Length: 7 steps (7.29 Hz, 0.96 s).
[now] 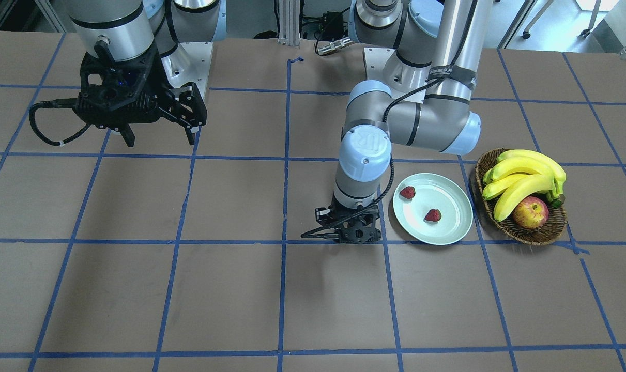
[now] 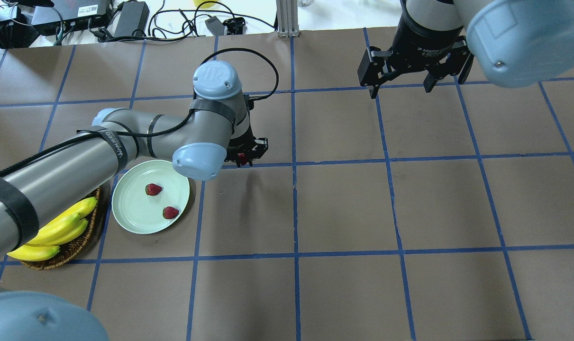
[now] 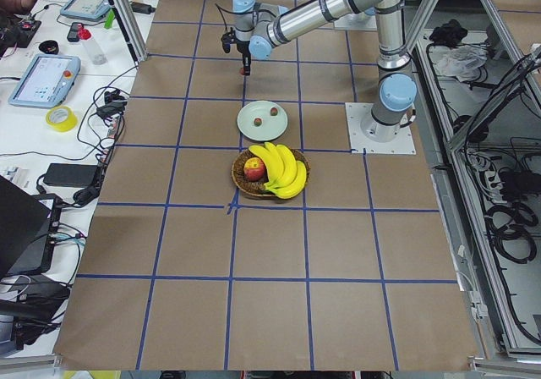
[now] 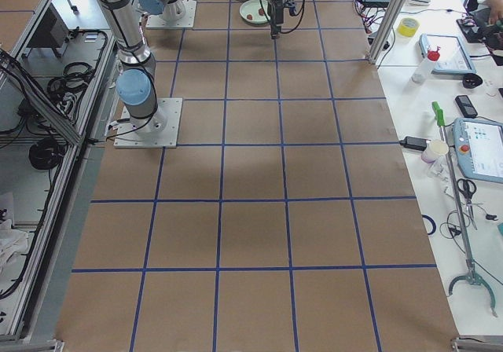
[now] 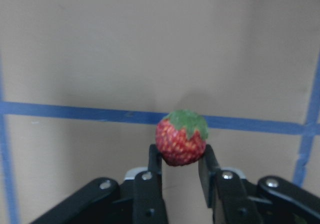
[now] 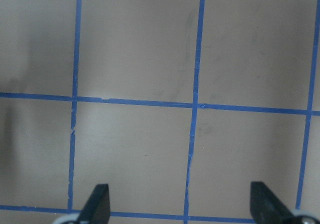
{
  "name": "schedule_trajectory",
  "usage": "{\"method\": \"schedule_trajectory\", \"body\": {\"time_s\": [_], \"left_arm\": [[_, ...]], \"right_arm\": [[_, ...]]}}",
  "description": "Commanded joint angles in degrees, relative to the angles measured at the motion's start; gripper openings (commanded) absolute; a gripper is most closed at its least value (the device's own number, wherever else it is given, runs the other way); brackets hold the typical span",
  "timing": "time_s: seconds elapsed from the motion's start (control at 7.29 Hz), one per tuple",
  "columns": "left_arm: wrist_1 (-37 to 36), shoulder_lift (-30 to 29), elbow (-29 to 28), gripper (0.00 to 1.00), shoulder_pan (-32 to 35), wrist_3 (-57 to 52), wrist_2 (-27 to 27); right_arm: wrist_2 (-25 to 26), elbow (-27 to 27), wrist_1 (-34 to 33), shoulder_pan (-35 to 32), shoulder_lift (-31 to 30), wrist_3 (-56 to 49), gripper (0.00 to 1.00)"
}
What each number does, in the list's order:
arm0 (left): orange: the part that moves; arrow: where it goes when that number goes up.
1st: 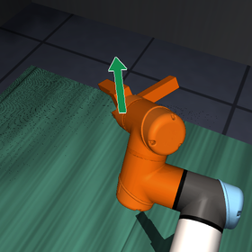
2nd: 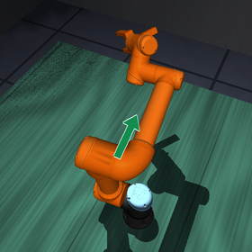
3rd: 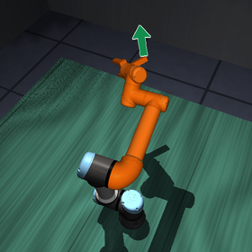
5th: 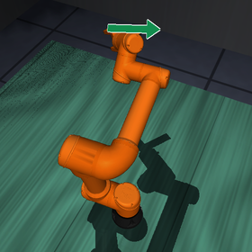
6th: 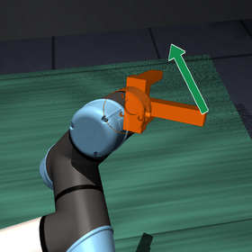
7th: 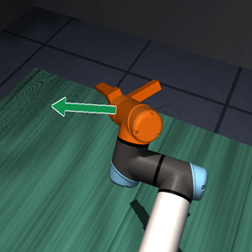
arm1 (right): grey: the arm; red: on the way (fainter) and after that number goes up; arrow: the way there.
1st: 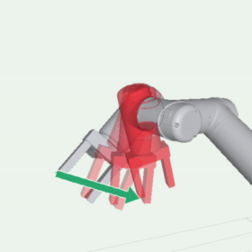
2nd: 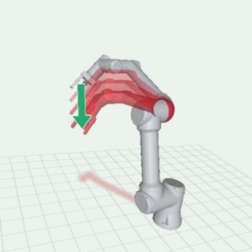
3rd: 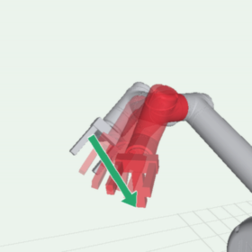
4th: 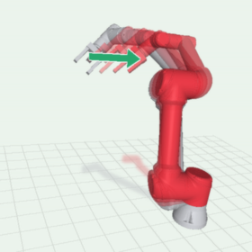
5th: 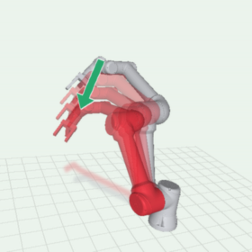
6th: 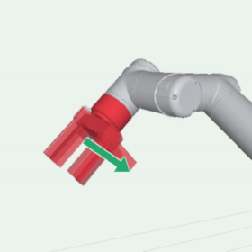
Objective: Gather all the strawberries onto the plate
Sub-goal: 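Carry the last strawberry to the plate and open the left gripper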
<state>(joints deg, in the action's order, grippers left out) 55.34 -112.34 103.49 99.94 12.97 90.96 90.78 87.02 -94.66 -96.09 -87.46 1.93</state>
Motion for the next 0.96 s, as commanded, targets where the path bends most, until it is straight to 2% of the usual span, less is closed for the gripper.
{"method": "schedule_trajectory", "body": {"time_s": [0.0,0.14,0.41,0.69,0.82], "left_arm": [[6.61,4.91,0.65,0.0,-8.06,-10.73,2.36],[11.33,6.94,0.49,0.0,-10.09,-13.9,8.47],[14.79,8.01,1.71,0.0,-15.62,-16.2,8.63],[14.98,9.76,7.14,0.0,-18.19,-17.61,8.45],[13.59,8.64,7.34,0.0,-19.42,-18.49,6.36]], "right_arm": [[0.01,0.08,0.0,-0.06,0.0,0.0,1.0],[-0.08,0.08,0.0,-0.06,0.0,0.0,1.0],[0.01,0.08,0.0,-0.06,0.0,0.0,1.0],[0.01,0.08,0.0,-0.06,0.0,0.0,1.0],[0.01,0.08,0.0,-0.06,0.0,0.0,1.0]]}}
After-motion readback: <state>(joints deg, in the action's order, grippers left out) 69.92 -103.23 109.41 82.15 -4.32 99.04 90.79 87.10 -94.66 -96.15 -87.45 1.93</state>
